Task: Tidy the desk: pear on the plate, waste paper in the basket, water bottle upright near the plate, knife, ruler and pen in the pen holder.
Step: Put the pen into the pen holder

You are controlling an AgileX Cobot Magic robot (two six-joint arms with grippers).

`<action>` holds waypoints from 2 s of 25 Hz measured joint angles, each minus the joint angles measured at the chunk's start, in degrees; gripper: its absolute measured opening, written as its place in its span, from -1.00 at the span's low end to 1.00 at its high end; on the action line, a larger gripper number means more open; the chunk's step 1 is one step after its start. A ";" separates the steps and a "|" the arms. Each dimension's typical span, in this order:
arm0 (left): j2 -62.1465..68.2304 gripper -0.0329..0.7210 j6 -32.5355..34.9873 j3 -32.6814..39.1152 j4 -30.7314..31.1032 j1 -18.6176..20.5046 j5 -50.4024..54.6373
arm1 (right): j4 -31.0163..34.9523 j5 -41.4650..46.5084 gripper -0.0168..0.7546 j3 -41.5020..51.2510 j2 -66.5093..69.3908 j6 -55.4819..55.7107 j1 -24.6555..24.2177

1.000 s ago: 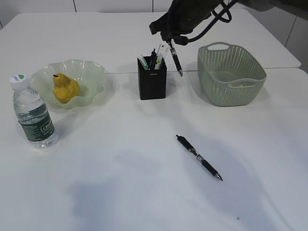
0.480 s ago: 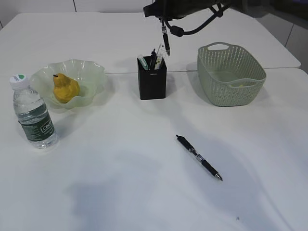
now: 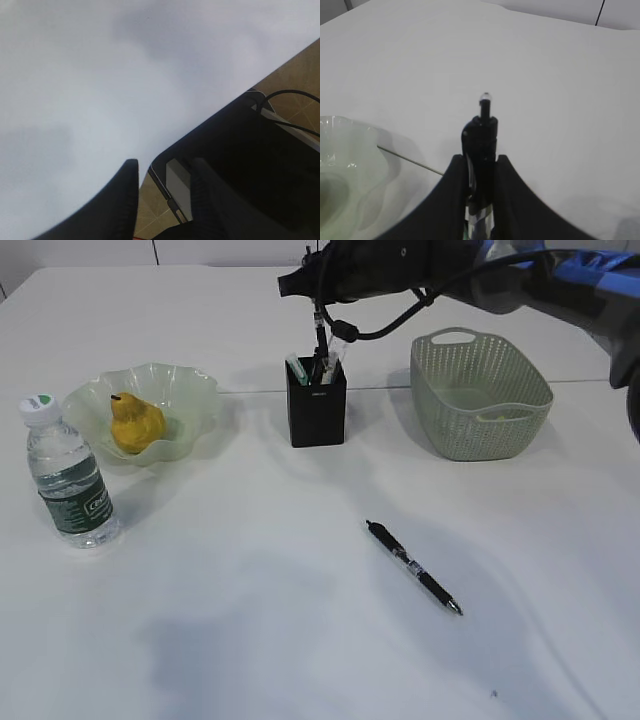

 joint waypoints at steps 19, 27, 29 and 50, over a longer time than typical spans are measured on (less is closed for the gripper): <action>0.00 -0.28 0.00 0.00 0.00 0.00 -1.44 | 1.18 -8.37 -0.66 10.62 0.07 0.00 0.09; 0.00 -0.28 0.00 0.00 0.00 0.00 -1.87 | 1.78 -9.84 -0.67 12.71 0.07 0.00 0.09; 0.00 -0.28 0.00 0.00 0.00 0.00 -1.92 | 1.98 -9.81 -0.67 13.70 0.07 0.00 0.09; 0.00 -0.28 0.00 0.00 -0.13 0.00 -2.73 | 2.23 -9.27 -0.07 13.49 0.07 -0.10 0.09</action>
